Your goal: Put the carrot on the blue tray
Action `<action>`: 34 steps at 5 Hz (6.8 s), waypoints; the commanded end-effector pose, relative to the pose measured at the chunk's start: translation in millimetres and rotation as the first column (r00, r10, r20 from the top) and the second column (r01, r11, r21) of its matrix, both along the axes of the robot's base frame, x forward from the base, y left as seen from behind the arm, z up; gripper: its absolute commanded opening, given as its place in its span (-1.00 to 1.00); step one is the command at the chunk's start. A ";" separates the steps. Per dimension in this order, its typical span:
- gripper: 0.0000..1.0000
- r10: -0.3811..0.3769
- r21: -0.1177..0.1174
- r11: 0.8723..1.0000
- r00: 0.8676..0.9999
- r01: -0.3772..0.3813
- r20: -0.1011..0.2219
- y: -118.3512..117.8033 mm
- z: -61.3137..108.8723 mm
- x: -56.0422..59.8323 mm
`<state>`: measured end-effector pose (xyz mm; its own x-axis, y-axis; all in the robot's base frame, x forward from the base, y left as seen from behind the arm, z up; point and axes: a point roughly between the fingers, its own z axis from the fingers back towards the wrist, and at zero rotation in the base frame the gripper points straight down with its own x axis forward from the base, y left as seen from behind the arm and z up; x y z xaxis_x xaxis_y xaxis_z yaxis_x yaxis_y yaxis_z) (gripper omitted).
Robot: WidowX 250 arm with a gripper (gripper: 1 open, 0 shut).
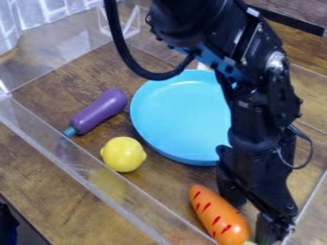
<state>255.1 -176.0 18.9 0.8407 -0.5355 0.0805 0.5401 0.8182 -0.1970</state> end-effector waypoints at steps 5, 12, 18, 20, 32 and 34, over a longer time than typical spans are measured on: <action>1.00 -0.033 0.010 0.999 0.997 0.033 -0.068 5.3 -9.0 9.7; -1.00 -0.122 0.060 0.990 0.988 0.128 -0.097 -5.7 19.0 29.6; -1.00 -0.298 0.113 0.944 0.948 0.310 -0.113 7.0 38.1 34.0; -1.00 -0.329 0.119 0.932 0.937 0.343 -0.118 0.0 31.5 38.1; 1.00 -0.306 0.144 0.928 0.922 0.345 -0.239 5.5 4.4 22.0; -1.00 -0.332 0.145 0.916 0.911 0.373 -0.245 8.4 -0.4 14.5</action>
